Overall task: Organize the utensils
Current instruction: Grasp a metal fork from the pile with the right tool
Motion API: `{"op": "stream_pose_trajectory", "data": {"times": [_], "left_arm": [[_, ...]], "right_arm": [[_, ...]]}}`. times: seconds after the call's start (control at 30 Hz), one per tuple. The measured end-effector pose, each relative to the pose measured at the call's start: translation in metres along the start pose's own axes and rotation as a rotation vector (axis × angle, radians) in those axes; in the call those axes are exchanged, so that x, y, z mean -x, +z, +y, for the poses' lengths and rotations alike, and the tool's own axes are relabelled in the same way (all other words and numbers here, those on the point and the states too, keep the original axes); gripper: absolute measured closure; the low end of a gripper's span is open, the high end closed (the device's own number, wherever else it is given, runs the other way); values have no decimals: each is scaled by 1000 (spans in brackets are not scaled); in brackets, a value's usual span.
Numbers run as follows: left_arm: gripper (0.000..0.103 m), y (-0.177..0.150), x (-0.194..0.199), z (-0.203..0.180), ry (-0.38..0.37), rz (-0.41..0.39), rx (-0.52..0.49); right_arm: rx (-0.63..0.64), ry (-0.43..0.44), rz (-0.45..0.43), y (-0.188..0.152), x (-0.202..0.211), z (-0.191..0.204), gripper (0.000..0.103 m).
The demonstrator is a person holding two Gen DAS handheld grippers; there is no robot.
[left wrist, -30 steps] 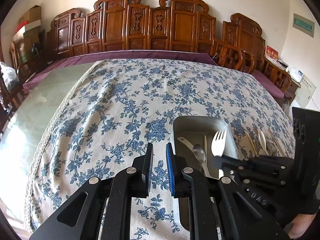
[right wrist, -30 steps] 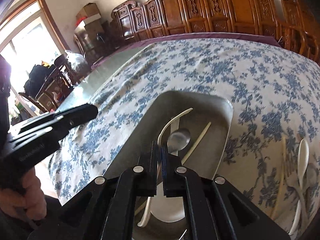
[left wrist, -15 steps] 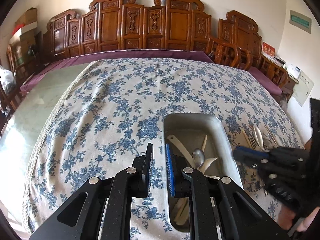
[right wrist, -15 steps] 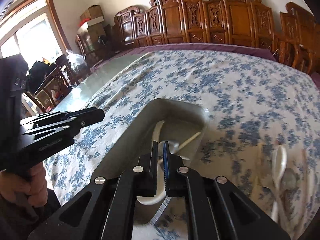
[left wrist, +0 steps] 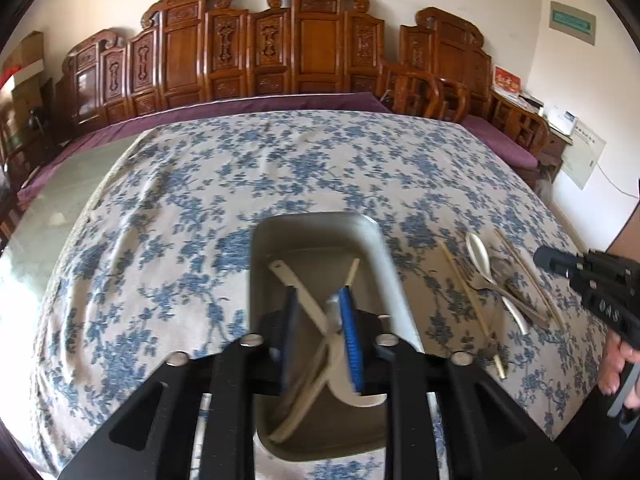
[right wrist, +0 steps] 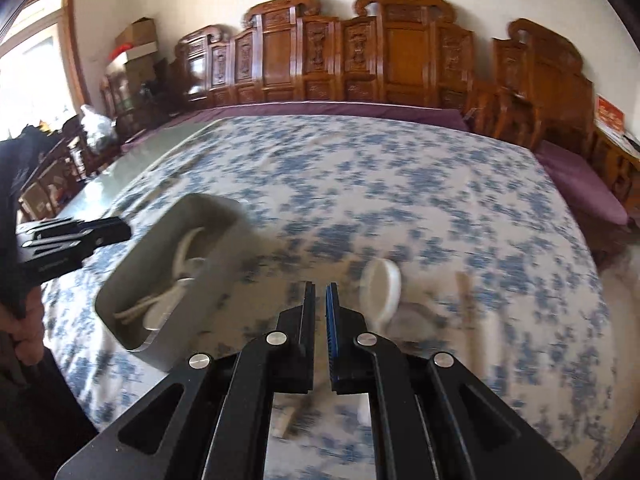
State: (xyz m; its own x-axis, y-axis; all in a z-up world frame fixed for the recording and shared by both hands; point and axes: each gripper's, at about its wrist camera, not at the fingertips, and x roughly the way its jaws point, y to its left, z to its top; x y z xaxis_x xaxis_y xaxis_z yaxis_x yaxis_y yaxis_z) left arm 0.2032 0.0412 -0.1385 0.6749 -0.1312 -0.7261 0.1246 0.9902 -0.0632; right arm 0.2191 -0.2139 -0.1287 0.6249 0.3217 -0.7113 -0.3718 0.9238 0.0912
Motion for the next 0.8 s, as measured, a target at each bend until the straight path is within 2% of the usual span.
{"op": "stream_pose_trajectory", "data": {"times": [0.07,0.2,0.37,0.5,0.57,0.63,0.8], "left_arm": [[79,-2,-1,-8,-9,4,-14],[70,-5,-3,-24,-28,8,-37],[68,-9,-4,-40,-59,6,-52],[68,-14,-5,-55,-75,4,-73],[68,-16,-6,-61,-81,4,-83],[68,-18,-6,-65,-84,6,-88],[68,-23,-8,-74,-88,16,-112]], "right_arm": [[-13,-32,-7,-2,3,-14,95],[-49,-88,-13,-10,3,-41,95],[-87,-116,16,-29,-6,-62,95],[-111,-87,46,-40,-15,-67,95],[-98,-69,61,-41,-21,-61,88],[-86,-41,81,-42,-30,-55,86],[-37,0,132,-43,-48,-40,86]]}}
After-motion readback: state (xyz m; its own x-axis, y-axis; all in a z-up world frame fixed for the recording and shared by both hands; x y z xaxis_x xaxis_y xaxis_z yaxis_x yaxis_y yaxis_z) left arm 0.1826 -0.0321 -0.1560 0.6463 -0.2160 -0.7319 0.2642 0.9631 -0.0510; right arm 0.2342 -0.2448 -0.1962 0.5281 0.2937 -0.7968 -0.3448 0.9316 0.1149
